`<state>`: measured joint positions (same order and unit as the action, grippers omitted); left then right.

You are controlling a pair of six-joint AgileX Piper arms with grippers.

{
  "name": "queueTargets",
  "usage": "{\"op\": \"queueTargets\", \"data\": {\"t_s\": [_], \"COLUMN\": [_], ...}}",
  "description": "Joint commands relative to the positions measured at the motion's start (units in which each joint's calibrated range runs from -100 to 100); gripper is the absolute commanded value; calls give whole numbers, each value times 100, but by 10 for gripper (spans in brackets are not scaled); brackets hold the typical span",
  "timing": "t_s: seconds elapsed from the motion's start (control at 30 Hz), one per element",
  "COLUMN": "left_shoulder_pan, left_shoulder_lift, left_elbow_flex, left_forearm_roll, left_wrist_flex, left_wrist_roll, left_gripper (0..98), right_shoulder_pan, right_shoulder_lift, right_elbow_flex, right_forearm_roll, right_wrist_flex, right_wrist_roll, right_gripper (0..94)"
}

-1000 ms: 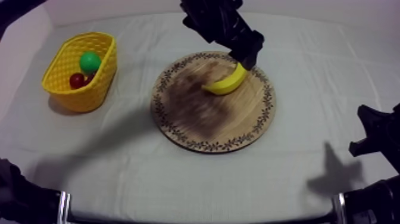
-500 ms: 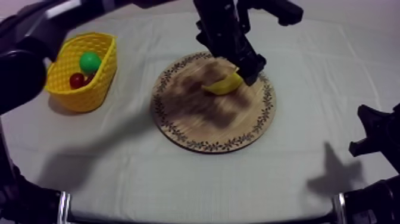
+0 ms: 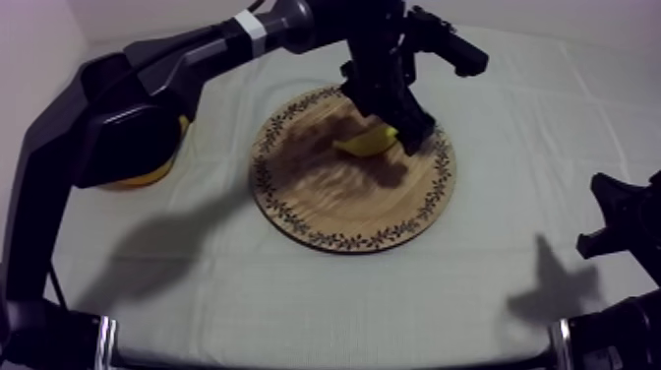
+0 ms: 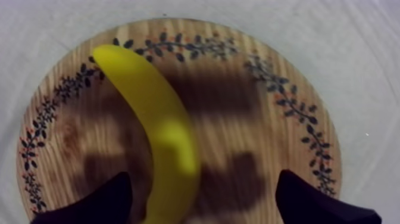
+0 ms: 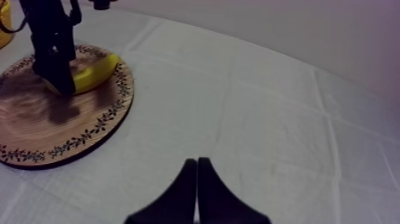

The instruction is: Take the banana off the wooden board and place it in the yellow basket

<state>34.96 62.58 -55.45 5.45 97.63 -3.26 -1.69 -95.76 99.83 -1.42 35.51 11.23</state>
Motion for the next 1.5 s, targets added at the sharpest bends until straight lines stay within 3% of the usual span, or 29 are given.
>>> {"op": "queueTargets", "data": {"t_s": [0.0, 0.33, 0.47, 0.57, 0.73, 0.83, 1.1, 1.47], "left_shoulder_pan": [-33, -116, -109, -108, -142, -160, -167, -21], "left_shoulder_lift": [189, 870, 1060, 1136, 1175, 1130, 552, -1430], "left_elbow_flex": [-246, -1102, -1329, -1381, -1322, -1191, -458, 926], "left_forearm_roll": [8, -25, -49, -75, -109, -105, -130, -180], "left_wrist_flex": [27, 136, 194, 204, 110, 8, -242, -645], "left_wrist_roll": [-10, -43, -14, 78, 250, 251, 244, 357], "left_gripper": [910, 862, 795, 661, 304, 224, 170, 152], "right_shoulder_pan": [0, 0, 0, 0, 0, 0, 0, 0], "right_shoulder_lift": [0, 0, 0, 0, 0, 0, 0, 0], "right_elbow_flex": [5, 5, 5, 5, 5, 5, 5, 5], "right_forearm_roll": [-2, -2, -2, -2, -2, -2, -2, -2], "right_wrist_flex": [-3, -3, -3, -3, -3, -3, -3, -3], "right_wrist_roll": [1, 2, 2, 2, 2, 2, 2, 2], "right_gripper": [2, 2, 2, 2, 2, 2, 2, 2]}}
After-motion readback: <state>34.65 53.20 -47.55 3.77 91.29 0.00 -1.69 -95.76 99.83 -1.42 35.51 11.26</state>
